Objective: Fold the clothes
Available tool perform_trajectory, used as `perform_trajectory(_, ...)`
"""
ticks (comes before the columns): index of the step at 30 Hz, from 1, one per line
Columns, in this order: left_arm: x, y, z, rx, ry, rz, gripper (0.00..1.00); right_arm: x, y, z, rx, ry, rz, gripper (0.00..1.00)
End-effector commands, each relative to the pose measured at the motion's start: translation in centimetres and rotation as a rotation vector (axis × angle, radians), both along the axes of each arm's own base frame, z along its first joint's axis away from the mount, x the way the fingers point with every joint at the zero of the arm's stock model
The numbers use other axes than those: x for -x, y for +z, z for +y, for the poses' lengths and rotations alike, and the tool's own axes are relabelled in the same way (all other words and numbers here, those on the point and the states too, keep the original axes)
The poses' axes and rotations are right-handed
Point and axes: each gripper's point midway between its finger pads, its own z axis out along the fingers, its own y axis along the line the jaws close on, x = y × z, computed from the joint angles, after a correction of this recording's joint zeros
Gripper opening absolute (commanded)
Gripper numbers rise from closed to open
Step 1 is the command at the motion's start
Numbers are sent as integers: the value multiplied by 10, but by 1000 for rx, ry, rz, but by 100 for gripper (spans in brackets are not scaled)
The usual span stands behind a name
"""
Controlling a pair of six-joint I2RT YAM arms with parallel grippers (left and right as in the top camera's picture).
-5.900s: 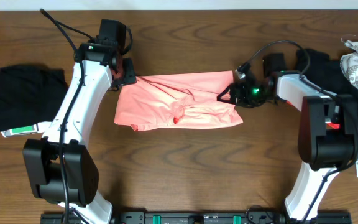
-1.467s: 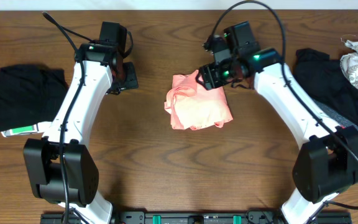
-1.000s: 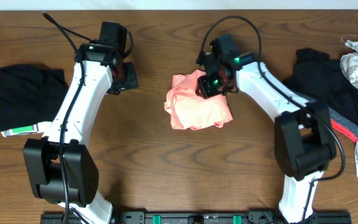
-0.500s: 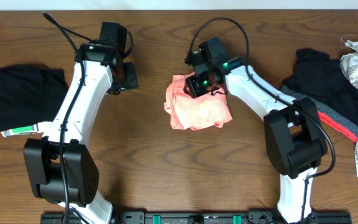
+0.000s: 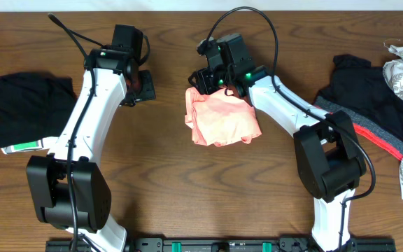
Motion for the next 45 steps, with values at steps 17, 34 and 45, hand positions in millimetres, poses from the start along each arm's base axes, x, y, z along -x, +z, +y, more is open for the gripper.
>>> perform_trajectory(17,3,-7,1,-8,1,24,59,56,-25,-34,136,-24,279,2)
perform_trajectory(34,3,-7,1,-9,0,26,59,6,-60,21,80,-87,44,37)
perform_trajectory(45,2,-6,-1,-20,-74,22,59,12,31,-48,45,-164,109,41)
